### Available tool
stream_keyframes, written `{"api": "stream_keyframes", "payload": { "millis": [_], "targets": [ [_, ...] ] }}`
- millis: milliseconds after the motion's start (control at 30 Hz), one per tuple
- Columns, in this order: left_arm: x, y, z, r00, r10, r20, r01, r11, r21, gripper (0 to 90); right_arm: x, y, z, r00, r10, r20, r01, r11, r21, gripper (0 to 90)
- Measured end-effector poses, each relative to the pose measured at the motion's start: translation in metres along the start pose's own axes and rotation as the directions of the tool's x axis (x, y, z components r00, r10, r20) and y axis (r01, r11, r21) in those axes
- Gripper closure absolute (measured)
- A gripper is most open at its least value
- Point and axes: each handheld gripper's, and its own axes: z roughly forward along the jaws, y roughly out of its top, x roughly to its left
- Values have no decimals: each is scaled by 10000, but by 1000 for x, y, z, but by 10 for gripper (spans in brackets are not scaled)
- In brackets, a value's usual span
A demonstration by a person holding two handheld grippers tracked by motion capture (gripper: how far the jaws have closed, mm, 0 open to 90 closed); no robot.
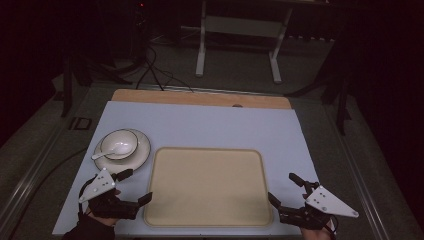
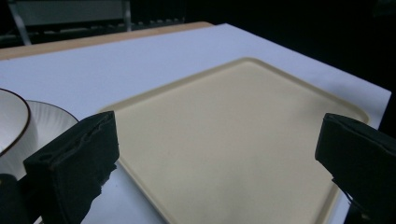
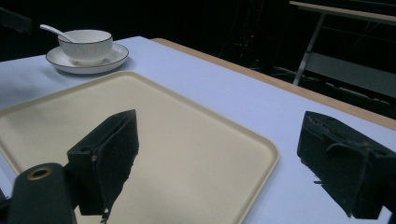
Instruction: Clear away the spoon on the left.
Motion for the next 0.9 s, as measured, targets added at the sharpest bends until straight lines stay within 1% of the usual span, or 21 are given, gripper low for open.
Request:
{"api": "stream_keyframes", "payload": {
  "millis": [67, 100, 133, 167, 200, 300, 333, 367, 400, 500, 533, 567, 600, 700, 733, 767, 800, 833, 900],
  "targets": [
    [-1, 0, 2, 9998, 25, 195, -30, 9997, 240, 0, 1, 0, 1, 10000, -48, -63, 48, 10000, 78, 126],
    [-2, 0, 3, 9998, 100, 182, -107, 9993, 365, 0, 1, 0, 1, 10000, -48, -63, 48, 10000, 78, 126],
    [-3, 1, 4, 9991, 110, 414, -131, 9986, 506, 0, 1, 0, 0, 9998, -14, -174, 15, 10000, 58, 126],
    [-3, 1, 4, 9991, 110, 414, -131, 9986, 506, 0, 1, 0, 0, 9998, -14, -174, 15, 10000, 58, 126],
    [-4, 1, 5, 9988, 186, 443, -211, 9982, 558, 0, 1, 0, -1, 9996, 50, -277, -51, 10000, -42, 126],
    [-5, 2, 8, 9971, 279, 709, -341, 9956, 873, 0, 1, 0, -1, 9995, 39, -301, -41, 10000, -69, 126],
    [-5, 2, 8, 9971, 279, 709, -341, 9956, 873, 1, 1, 0, -1, 9995, 39, -301, -41, 10000, -69, 126],
    [-8, 2, 11, 9960, 388, 810, -483, 9918, 1187, 1, 3, 1, -1, 9994, -37, -331, 35, 10000, -50, 126],
    [-10, 4, 12, 9951, 471, 875, -580, 9902, 1273, 2, 3, 1, -1, 9994, -37, -350, 35, 10000, -71, 126],
    [-13, 8, 11, 9941, 564, 922, -685, 9886, 1338, 2, 4, 1, 0, 9994, -109, -336, 107, 9999, -60, 126],
    [-14, 10, 10, 9933, 579, 998, -717, 9874, 1408, 2, 4, 1, 0, 9994, -109, -336, 107, 9999, -60, 126],
    [-18, 15, 9, 9912, 670, 1141, -848, 9836, 1591, 3, 5, 1, 0, 9993, -151, -340, 149, 9999, -80, 126],
    [-18, 15, 9, 9912, 670, 1141, -848, 9836, 1591, 4, 5, 1, 0, 9993, -151, -340, 149, 9999, -80, 126],
    [-23, 22, 8, 9865, 834, 1412, -1082, 9781, 1781, 4, 5, 1, 0, 9993, -126, -350, 122, 9999, -102, 126],
    [-25, 28, 8, 9841, 972, 1488, -1237, 9757, 1806, 10, 5, 1, 0, 9994, -111, -335, 107, 9999, -97, 126],
    [-25, 28, 8, 9841, 972, 1488, -1237, 9757, 1806, 10, 5, 1, 0, 9993, -117, -346, 114, 9999, -103, 126],
    [-27, 33, 8, 9830, 1099, 1474, -1353, 9751, 1757, 10, 5, 1, 0, 9993, -141, -342, 137, 9998, -116, 126],
    [-27, 33, 8, 9830, 1099, 1474, -1353, 9751, 1757, 10, 5, 1, 0, 9993, -141, -342, 137, 9998, -116, 126],
    [-27, 40, 8, 9816, 1159, 1516, -1417, 9748, 1723, 10, 6, 1, 0, 9993, -155, -354, 151, 9998, -112, 126]
  ]
}}
